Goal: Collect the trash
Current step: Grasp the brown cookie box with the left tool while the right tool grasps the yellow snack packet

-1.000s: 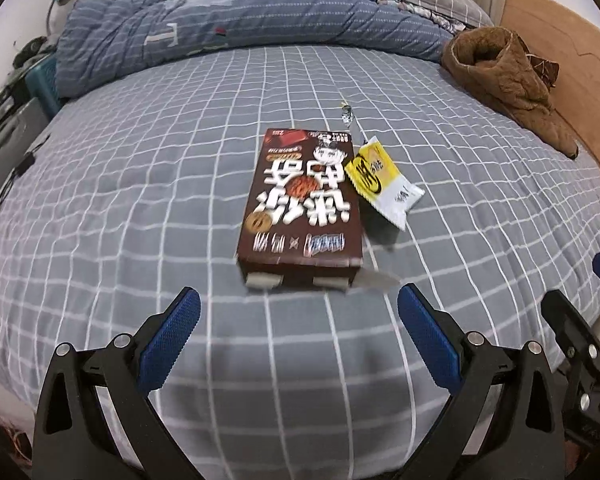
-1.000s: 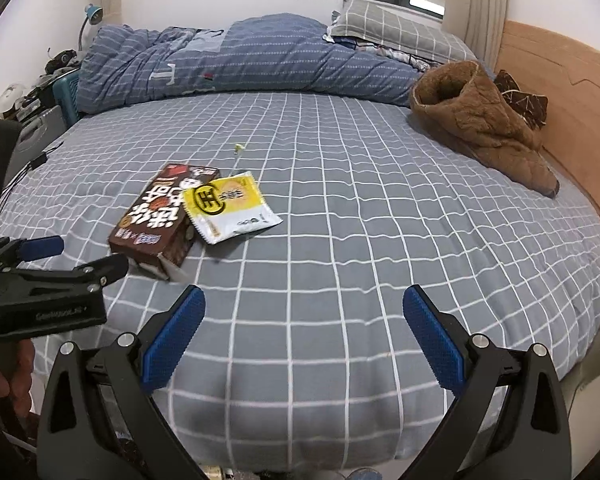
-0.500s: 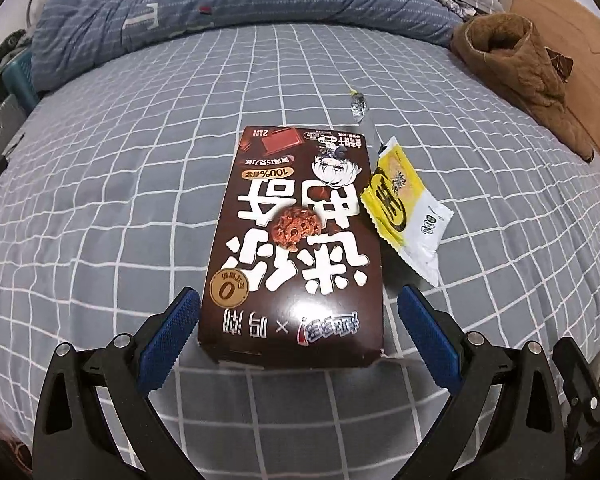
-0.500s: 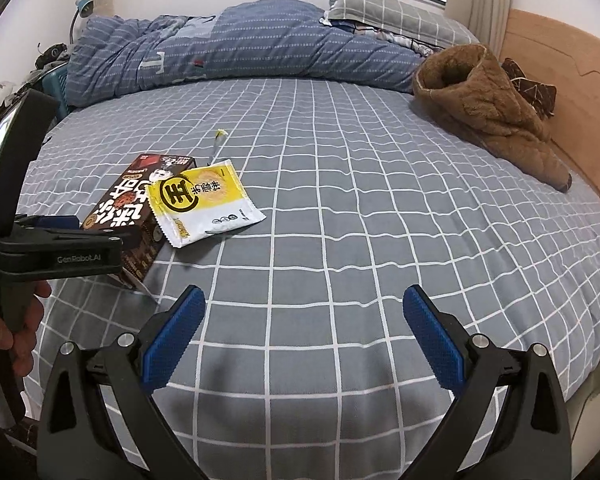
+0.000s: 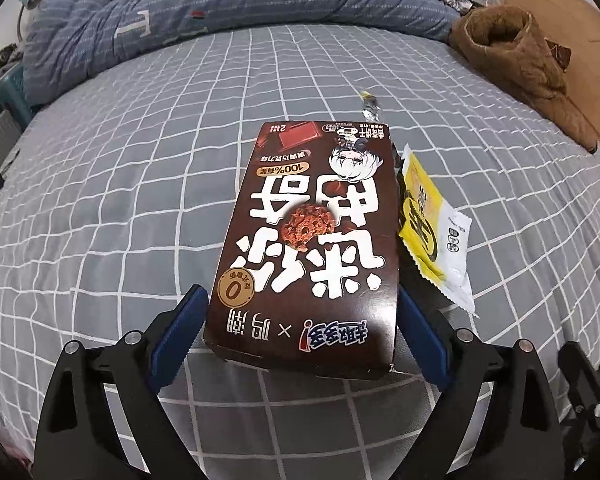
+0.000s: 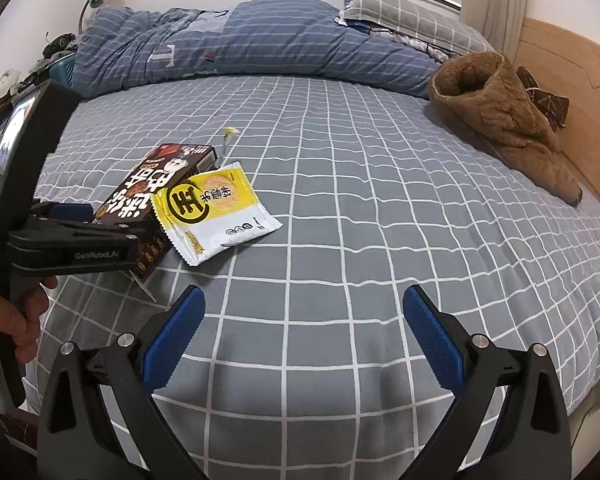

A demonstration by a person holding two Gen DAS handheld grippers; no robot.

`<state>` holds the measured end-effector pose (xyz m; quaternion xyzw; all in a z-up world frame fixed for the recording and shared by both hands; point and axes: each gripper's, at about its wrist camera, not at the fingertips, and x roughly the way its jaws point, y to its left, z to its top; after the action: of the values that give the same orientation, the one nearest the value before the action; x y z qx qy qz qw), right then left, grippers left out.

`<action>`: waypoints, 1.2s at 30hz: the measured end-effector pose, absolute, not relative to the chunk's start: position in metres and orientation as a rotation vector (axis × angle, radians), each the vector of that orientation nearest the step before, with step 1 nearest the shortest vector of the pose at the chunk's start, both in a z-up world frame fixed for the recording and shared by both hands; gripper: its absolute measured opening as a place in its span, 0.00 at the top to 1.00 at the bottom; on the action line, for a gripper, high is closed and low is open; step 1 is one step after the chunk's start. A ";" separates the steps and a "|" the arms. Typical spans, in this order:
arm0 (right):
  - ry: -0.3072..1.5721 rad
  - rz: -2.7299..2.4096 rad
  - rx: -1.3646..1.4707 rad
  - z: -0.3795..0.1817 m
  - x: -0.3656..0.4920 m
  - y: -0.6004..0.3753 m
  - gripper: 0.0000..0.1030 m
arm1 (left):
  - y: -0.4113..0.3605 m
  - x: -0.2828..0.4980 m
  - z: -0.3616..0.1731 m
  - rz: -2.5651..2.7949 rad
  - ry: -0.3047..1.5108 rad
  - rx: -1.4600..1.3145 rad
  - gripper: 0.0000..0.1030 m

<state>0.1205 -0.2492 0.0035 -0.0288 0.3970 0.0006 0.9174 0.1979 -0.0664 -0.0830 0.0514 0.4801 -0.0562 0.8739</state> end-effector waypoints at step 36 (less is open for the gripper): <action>0.900 0.035 -0.006 -0.018 0.172 -0.223 0.07 | -0.023 0.204 -0.091 -0.166 1.018 0.026 0.13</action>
<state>0.1722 -0.2228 -0.0175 -0.0029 0.4351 0.0168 0.9002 0.2040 -0.0233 -0.0909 0.0124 0.4867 -0.0792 0.8699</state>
